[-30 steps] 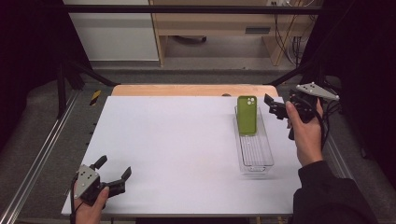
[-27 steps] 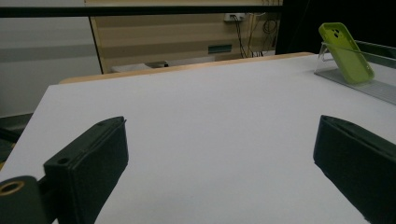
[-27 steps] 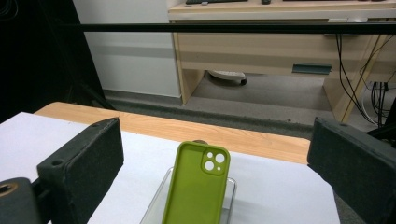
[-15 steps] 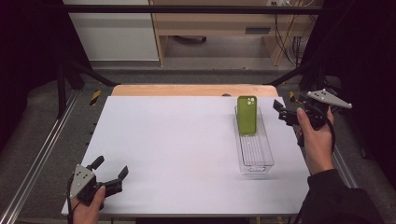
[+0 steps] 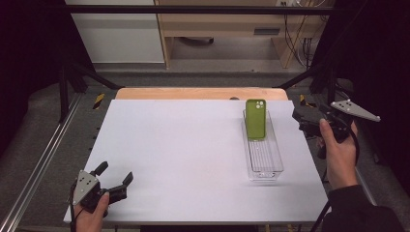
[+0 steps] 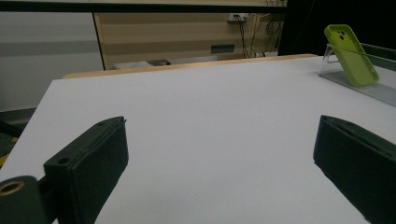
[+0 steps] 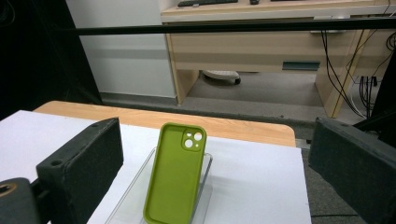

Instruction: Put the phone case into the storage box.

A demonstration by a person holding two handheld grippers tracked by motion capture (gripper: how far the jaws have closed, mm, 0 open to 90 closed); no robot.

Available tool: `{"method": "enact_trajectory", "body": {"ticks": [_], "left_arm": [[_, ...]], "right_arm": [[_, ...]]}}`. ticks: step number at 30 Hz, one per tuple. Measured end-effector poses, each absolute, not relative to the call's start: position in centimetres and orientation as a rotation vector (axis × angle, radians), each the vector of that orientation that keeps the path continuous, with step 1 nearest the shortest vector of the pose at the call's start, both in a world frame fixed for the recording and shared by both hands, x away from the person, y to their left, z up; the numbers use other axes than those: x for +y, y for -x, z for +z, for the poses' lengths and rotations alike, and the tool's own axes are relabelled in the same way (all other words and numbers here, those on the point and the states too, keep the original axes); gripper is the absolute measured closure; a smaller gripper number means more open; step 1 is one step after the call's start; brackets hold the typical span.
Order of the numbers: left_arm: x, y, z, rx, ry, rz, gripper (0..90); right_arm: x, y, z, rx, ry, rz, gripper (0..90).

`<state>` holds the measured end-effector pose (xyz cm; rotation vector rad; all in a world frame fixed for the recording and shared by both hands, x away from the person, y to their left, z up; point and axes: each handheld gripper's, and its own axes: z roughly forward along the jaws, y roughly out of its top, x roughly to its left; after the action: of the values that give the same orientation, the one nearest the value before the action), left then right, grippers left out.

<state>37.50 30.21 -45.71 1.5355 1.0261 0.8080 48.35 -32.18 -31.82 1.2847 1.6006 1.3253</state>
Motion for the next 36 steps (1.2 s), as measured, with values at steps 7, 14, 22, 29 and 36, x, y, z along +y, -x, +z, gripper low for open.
{"method": "enact_trajectory", "body": {"ticks": [7, 14, 22, 29, 36], "left_arm": [[30.2, -37.5, -45.7, 1.024, -1.538, 0.809, 2.7], [30.2, -37.5, -45.7, 1.026, -1.536, 0.809, 2.7], [30.2, -37.5, -45.7, 1.023, -1.539, 0.81, 2.7], [30.2, -37.5, -45.7, 1.023, -1.539, 0.811, 2.7], [30.3, -37.5, -45.7, 1.025, -1.537, 0.811, 2.7]], "right_arm": [[-32.9, -47.5, -31.8, 1.586, -1.287, 1.336, 3.6], [-33.5, -46.7, -32.1, 1.572, -1.293, 1.342, 3.6], [-33.9, -45.9, -32.6, 1.571, -1.292, 1.343, 3.5], [-34.1, -45.1, -33.2, 1.572, -1.278, 1.342, 3.3], [-34.2, -44.1, -33.8, 1.569, -1.248, 1.334, 3.1]]}}
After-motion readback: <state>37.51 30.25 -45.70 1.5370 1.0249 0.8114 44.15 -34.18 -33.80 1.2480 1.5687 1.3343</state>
